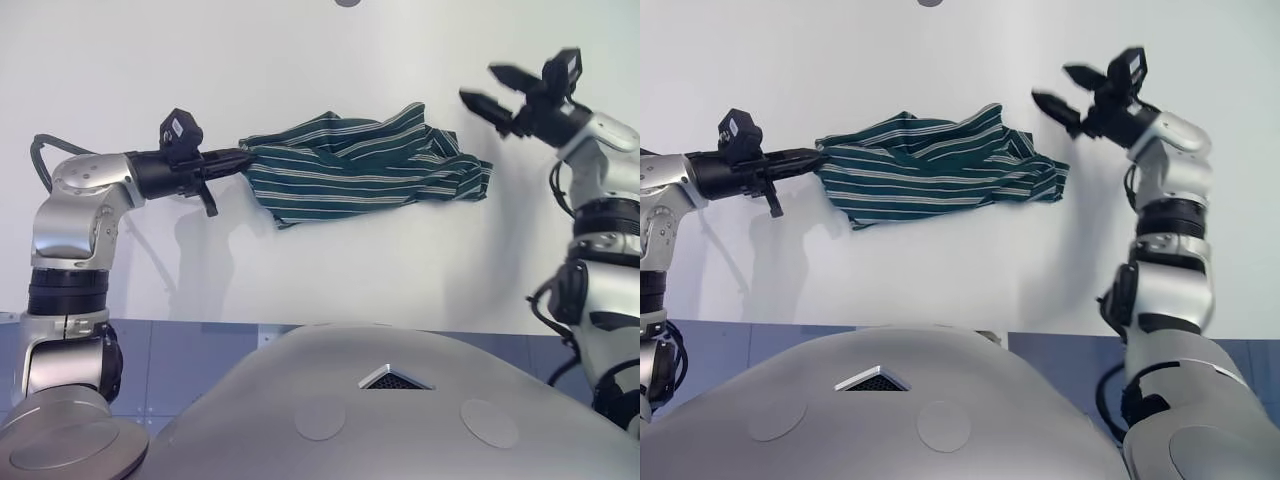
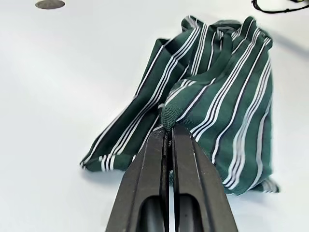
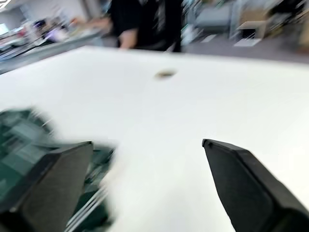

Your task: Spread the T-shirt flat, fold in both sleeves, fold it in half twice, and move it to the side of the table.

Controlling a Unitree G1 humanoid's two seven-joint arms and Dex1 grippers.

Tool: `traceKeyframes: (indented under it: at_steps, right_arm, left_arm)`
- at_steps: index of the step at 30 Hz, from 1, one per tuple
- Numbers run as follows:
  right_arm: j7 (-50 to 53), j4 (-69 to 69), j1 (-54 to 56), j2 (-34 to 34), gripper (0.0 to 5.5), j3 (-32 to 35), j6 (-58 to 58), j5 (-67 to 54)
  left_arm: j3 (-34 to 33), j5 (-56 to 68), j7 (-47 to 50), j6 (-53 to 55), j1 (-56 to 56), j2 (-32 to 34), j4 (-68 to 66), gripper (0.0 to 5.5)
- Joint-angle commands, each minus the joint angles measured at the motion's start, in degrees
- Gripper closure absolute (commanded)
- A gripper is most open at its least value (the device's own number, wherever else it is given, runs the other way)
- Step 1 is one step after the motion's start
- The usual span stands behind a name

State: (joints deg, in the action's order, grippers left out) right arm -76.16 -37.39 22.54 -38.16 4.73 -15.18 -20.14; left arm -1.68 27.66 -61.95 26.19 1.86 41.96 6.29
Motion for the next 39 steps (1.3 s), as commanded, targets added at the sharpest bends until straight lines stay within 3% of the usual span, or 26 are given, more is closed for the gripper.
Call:
traceKeyframes:
  at_steps: [1, 10, 23, 30, 34, 39]
  right_arm:
    - [-7.0, 2.6, -1.0, -6.1, 1.25, -3.6, -7.5, 1.2]
    - [-4.1, 7.2, -4.5, -1.8, 3.06, -5.0, -11.3, -0.2]
    - [-5.0, 11.5, -5.4, -2.8, 5.45, -6.3, -12.1, 0.1]
    - [-8.7, 15.6, 0.6, -12.7, 5.45, -3.5, -10.2, 0.6]
    - [-8.3, 14.7, 11.7, -12.4, 5.45, -2.5, -10.0, -0.7]
    - [-5.3, 4.6, 30.5, -6.8, 5.45, -3.5, -3.8, 1.8]
  left_arm:
    - [-1.7, 1.4, 0.7, 1.5, -1.4, 0.4, 2.4, 5.47]
    - [-1.4, 0.7, 1.2, 1.6, -1.9, 0.7, 2.6, 5.5]
    - [-1.2, -0.2, 1.1, 0.9, -1.7, 0.9, 1.5, 5.5]
    - [-9.0, 8.1, 0.0, 3.9, -0.4, 1.0, 4.3, 5.5]
    - [-15.1, 14.1, 2.9, 3.6, 9.9, -1.1, 0.8, 5.5]
    - [-9.4, 7.4, 1.5, -1.7, 28.5, -1.1, -11.6, 5.5]
